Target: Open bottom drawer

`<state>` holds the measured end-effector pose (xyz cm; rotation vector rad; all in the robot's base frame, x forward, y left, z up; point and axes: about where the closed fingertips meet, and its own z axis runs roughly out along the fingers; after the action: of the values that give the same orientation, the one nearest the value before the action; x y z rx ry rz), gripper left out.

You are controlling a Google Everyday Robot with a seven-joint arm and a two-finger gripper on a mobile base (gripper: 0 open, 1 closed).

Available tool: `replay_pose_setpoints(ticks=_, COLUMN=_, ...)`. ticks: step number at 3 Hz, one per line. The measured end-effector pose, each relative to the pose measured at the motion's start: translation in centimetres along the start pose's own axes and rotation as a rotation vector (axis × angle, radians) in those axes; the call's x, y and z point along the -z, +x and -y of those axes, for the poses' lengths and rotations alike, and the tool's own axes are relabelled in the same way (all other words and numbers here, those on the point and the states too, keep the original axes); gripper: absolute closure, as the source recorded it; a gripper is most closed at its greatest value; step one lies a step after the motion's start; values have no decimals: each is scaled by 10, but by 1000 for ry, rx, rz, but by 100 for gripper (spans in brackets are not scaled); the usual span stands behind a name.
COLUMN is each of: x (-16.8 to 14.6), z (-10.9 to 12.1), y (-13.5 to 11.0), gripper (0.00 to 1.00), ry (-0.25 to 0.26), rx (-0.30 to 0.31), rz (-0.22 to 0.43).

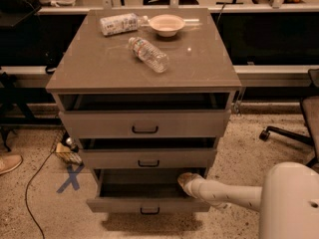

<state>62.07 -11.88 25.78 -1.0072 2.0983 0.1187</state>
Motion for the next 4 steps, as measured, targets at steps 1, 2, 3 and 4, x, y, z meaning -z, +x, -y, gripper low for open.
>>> replay_pose_setpoints(ticks=1, x=-21, z=13, y=11, gripper=100, ry=38, rx=-89, rz=-43)
replay_pose_setpoints(ticks=2, x=-35, z=14, y=27, gripper=100, ry=51, rx=-167, rz=-86)
replay_pose_setpoints(ticks=3, x=-39, z=5, y=59, gripper=100, ry=50, rx=-263, rz=-144)
replay_pose_setpoints(ticks=4, x=-26, z=-16, y=105, gripper=100, ry=69, rx=-396, rz=-213)
